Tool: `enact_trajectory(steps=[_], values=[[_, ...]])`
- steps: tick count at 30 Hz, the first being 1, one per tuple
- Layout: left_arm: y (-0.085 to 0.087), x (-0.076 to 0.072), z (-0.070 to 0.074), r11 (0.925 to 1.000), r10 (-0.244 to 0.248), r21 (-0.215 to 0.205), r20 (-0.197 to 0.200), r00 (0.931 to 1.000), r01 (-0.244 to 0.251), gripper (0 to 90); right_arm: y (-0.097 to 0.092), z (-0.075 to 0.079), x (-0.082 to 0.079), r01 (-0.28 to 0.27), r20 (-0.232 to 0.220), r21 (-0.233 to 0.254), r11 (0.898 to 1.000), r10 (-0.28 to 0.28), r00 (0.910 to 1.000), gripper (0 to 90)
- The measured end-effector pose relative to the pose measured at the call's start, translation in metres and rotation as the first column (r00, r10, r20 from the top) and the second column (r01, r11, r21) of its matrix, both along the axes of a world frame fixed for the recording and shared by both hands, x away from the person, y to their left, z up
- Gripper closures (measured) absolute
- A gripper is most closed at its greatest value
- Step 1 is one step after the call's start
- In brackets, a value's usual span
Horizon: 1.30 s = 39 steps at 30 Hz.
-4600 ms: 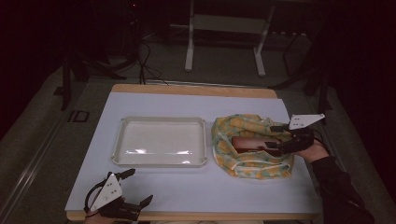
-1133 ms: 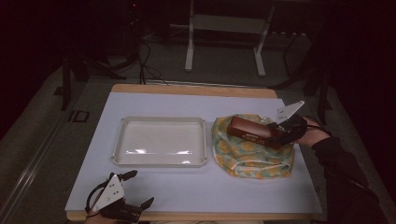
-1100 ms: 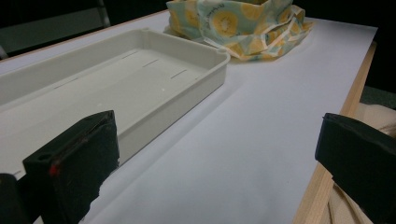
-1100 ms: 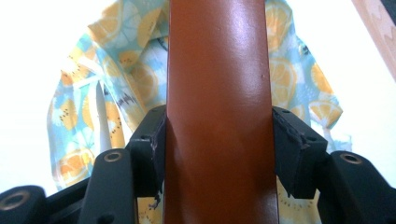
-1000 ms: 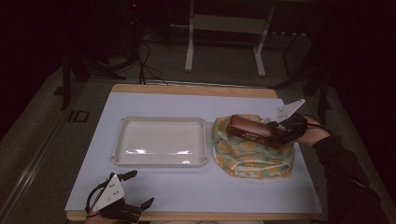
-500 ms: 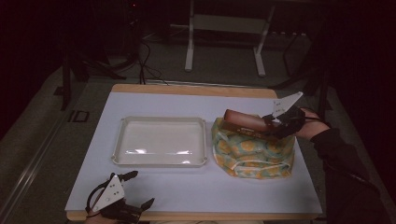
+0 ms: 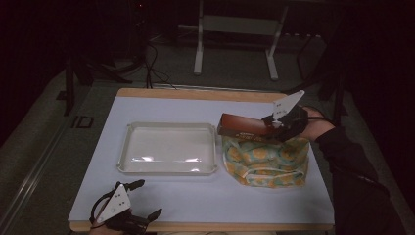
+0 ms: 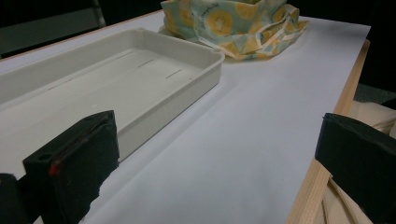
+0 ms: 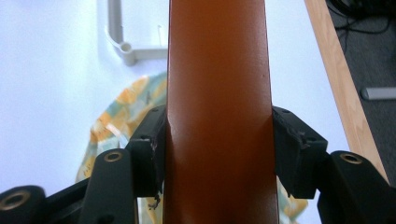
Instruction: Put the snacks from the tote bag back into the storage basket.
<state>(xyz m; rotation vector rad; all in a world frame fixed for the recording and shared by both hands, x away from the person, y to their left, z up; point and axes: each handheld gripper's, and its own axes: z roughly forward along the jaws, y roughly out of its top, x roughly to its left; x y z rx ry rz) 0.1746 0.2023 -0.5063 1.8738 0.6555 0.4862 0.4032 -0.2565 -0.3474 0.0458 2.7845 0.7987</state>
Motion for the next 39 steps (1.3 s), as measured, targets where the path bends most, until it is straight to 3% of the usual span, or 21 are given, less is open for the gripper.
enact_trajectory(steps=[16, 25, 33, 35, 39], values=[[0.000, 0.000, 0.000, 1.0000, -0.001, 0.004, 0.002, 1.0000, 0.001, 0.0, 0.050, -0.006, -0.004, -0.102, 0.002, -0.022, 0.994, 0.103, 0.9947, 42.9], [0.000, -0.001, 0.000, 0.9999, -0.012, 0.006, 0.005, 0.9999, 0.012, 0.0, 0.082, -0.004, -0.008, -0.180, 0.015, -0.048, 0.983, 0.181, 0.9834, 42.9], [0.000, -0.001, 0.000, 0.9999, -0.013, 0.007, 0.005, 0.9999, 0.013, 0.0, 0.108, -0.007, -0.014, -0.252, 0.021, -0.036, 0.967, 0.253, 0.9672, 42.9], [0.001, -0.001, 0.000, 0.9999, -0.012, 0.007, 0.004, 0.9999, 0.012, 0.0, 0.111, -0.008, -0.014, -0.255, 0.020, -0.032, 0.966, 0.256, 0.9666, 42.9], [0.001, -0.002, 0.001, 0.9997, -0.019, -0.017, 0.008, 0.9998, 0.019, 0.0, 0.123, -0.012, -0.017, -0.287, 0.030, -0.030, 0.958, 0.288, 0.9573, 42.8]])
